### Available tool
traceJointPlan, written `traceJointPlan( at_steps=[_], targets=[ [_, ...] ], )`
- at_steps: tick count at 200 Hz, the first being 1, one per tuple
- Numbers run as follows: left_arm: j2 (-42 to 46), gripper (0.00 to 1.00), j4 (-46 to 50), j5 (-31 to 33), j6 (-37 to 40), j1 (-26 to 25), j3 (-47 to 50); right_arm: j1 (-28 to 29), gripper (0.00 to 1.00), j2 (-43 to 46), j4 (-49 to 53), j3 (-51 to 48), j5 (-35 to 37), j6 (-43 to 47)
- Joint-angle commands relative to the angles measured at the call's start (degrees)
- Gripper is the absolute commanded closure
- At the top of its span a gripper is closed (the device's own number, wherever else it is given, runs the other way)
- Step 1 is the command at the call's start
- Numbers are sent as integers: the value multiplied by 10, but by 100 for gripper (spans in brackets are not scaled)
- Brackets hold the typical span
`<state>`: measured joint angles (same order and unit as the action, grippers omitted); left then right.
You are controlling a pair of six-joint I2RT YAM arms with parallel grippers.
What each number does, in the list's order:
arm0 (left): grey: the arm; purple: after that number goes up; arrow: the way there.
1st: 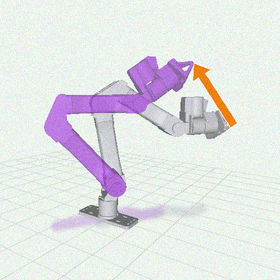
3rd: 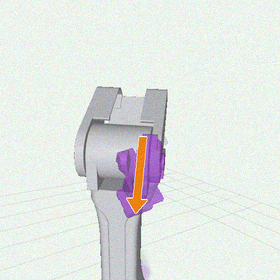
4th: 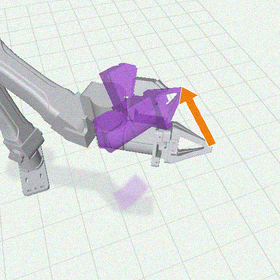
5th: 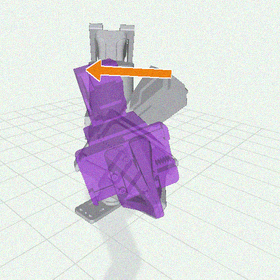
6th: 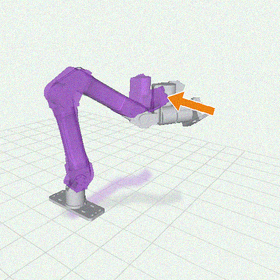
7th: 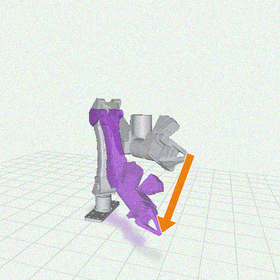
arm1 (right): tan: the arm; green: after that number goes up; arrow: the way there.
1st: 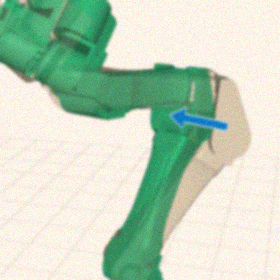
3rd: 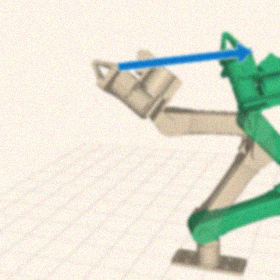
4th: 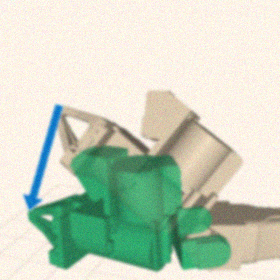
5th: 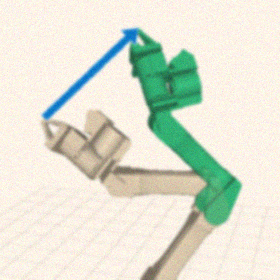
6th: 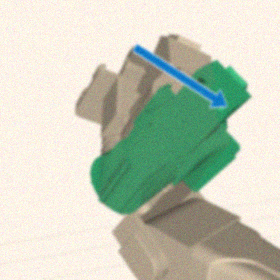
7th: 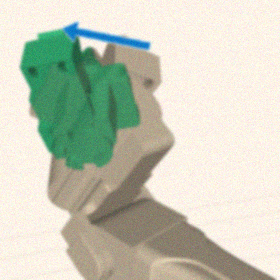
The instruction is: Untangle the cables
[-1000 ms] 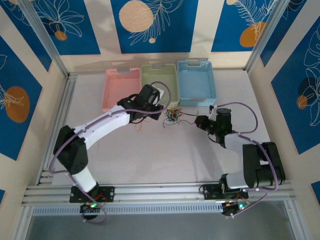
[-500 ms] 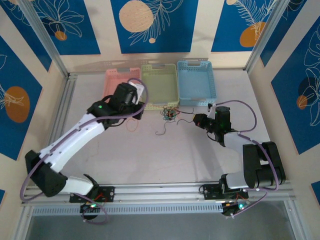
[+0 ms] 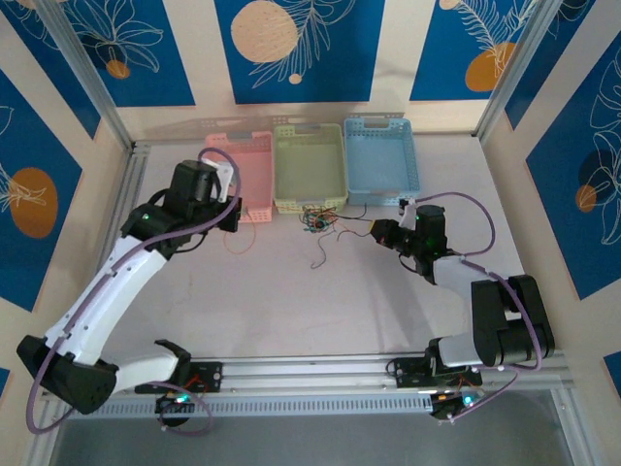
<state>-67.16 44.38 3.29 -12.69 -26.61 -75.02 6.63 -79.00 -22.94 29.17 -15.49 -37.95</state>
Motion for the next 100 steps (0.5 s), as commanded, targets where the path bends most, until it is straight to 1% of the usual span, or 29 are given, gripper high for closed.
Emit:
traceJointPlan(
  at_steps=[1, 43, 100],
  targets=[
    [49, 100, 22, 61, 11, 47, -11, -27, 100, -9, 62, -6, 105, -13],
    [68, 100, 34, 58, 20, 73, -7, -30, 100, -7, 65, -7, 112, -19],
    [103, 100, 44, 41, 18, 132, -7, -42, 100, -4, 69, -13, 125, -41]
  ],
)
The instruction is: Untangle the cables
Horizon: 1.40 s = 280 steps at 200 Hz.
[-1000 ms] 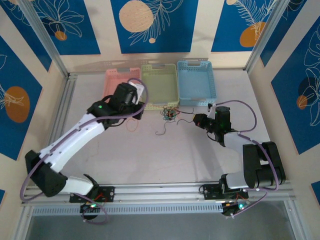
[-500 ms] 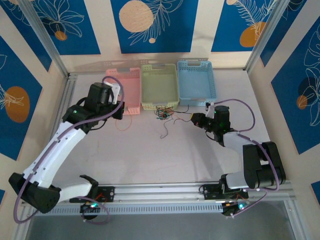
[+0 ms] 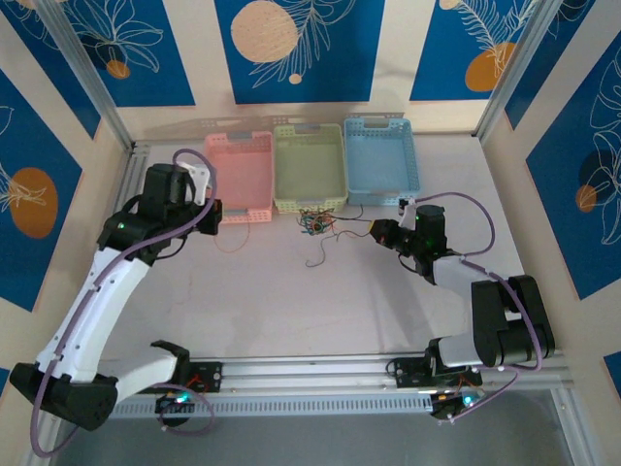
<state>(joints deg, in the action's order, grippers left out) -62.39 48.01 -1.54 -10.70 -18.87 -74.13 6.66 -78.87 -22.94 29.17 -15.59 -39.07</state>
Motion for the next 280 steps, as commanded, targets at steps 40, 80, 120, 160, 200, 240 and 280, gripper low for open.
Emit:
traceJointPlan(
  at_steps=[40, 80, 120, 160, 200, 240, 280],
  targets=[
    [76, 100, 17, 75, -6, 92, -28, -56, 100, -5, 67, -18, 126, -45],
    [89, 100, 24, 76, -13, 105, -32, -64, 100, -4, 67, -22, 128, -57],
    [111, 100, 34, 92, -18, 127, -42, -86, 100, -2, 66, -31, 127, -83],
    [123, 100, 45, 99, -21, 139, -66, -112, 100, -4, 59, -44, 120, -111],
    [134, 100, 56, 109, -26, 141, -90, -137, 100, -7, 49, -56, 109, -137],
    [140, 100, 67, 114, -26, 141, -112, -155, 100, -10, 41, -65, 101, -156],
    [145, 100, 75, 118, -25, 140, -130, -173, 100, -14, 36, -72, 96, -175]
  ],
)
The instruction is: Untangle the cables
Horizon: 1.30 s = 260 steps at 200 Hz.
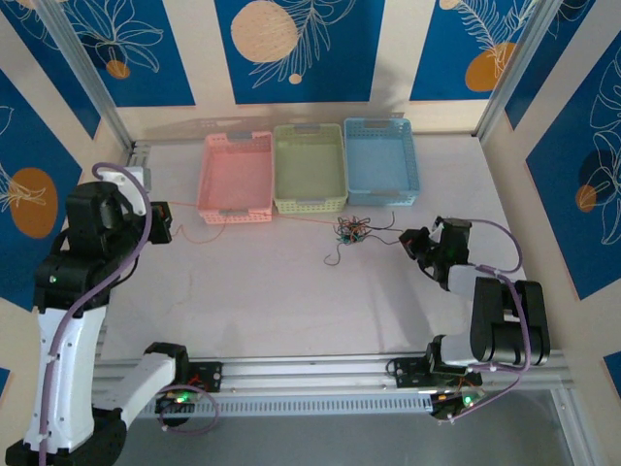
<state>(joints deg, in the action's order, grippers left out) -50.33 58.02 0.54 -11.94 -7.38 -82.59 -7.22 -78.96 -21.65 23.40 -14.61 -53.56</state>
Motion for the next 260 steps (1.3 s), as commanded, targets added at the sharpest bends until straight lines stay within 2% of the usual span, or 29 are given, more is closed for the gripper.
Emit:
traceJointPlan(
  at_steps=[1, 203, 233, 260],
  targets=[
    [24, 100, -24, 97, -12, 25, -46, -34, 100, -13, 23, -14, 86, -31],
    [14, 100, 34, 112, -9, 26, -198, -66, 100, -22, 16, -31, 84, -73],
    [13, 100, 25, 78, -17, 26, -183, -67, 100, -22, 14, -31, 82, -72],
    [19, 100, -4, 1, -35, 26, -144, -67, 100, -22, 14, -30, 80, -70]
  ],
)
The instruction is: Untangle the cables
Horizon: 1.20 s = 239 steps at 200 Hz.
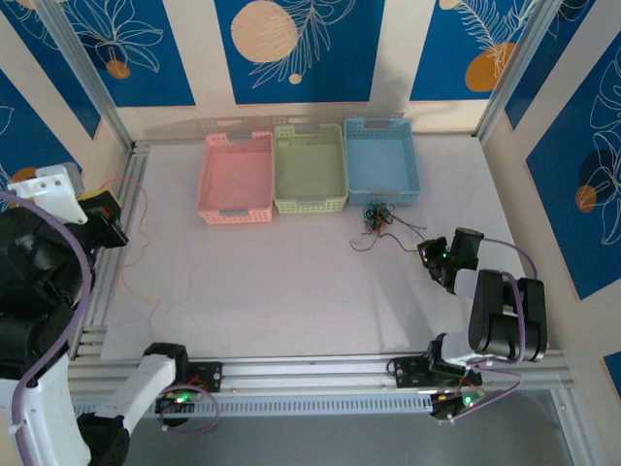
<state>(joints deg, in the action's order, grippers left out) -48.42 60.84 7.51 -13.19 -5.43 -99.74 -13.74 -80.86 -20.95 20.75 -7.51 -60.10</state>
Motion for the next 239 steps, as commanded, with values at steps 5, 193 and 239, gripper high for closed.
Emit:
traceJointPlan(
  at_steps=[5, 193, 239],
  targets=[
    [0, 100, -39, -87, -25, 6, 33, -1, 100, -4, 8, -3, 8, -4],
    [-12, 100, -288, -415, -151, -2, 345, 5, 100, -4, 10, 2, 4, 5],
    [-9, 100, -297, -411, -142, -16, 410, 7, 100, -4, 11, 4, 3, 9]
  ],
)
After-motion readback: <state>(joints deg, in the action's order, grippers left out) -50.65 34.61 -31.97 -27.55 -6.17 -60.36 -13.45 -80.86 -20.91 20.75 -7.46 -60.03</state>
